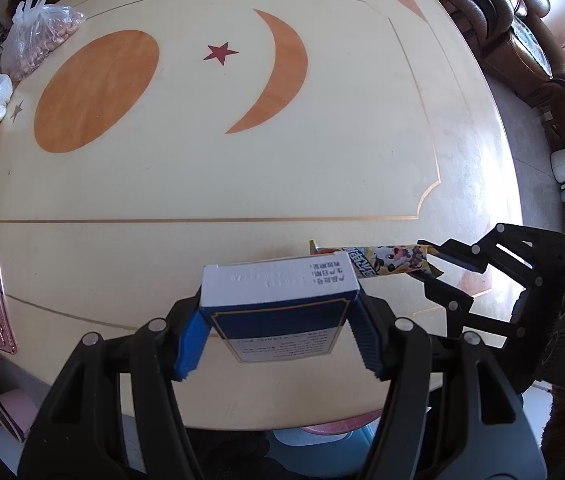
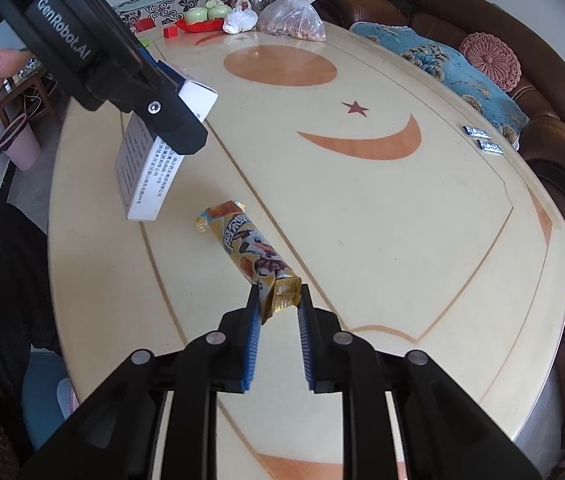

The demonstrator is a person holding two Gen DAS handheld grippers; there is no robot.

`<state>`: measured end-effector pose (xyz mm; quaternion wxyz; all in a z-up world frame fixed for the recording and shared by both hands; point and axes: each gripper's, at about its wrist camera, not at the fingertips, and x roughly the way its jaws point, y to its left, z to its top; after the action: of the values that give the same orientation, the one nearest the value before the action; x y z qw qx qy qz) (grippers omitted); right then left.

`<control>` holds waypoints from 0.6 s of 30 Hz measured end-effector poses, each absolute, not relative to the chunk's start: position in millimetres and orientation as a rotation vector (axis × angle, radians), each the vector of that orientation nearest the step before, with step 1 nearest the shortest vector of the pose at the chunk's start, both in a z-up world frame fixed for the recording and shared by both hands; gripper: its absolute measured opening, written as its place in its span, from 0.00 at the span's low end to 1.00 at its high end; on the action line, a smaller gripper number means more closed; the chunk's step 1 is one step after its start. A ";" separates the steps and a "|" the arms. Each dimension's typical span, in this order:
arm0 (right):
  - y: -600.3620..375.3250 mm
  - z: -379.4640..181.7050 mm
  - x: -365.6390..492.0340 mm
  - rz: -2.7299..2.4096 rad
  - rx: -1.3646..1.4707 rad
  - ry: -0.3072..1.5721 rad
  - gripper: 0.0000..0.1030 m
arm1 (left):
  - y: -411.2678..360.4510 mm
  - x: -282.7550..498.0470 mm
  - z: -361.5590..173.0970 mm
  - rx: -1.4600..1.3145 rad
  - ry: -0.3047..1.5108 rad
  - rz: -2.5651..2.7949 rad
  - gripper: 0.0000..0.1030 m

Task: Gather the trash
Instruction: 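Lift the white-and-blue box and snack packet and carry them down over the pink bin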

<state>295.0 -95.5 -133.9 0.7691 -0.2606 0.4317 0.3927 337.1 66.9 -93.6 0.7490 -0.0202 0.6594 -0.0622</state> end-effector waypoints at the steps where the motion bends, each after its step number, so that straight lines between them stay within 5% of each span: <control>1: -95.9 -131.9 292.1 0.853 -0.563 0.938 0.18 | 65.9 335.9 -91.9 -0.044 1.438 -0.138 0.59; 18: -134.6 -51.7 194.6 0.695 -0.543 0.904 0.18 | 56.8 261.6 -50.9 0.021 1.372 -0.185 0.59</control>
<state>194.6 -134.6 -51.7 0.8073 -0.2536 0.4224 0.3248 261.6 56.8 -50.9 0.7699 0.0098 0.6323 -0.0855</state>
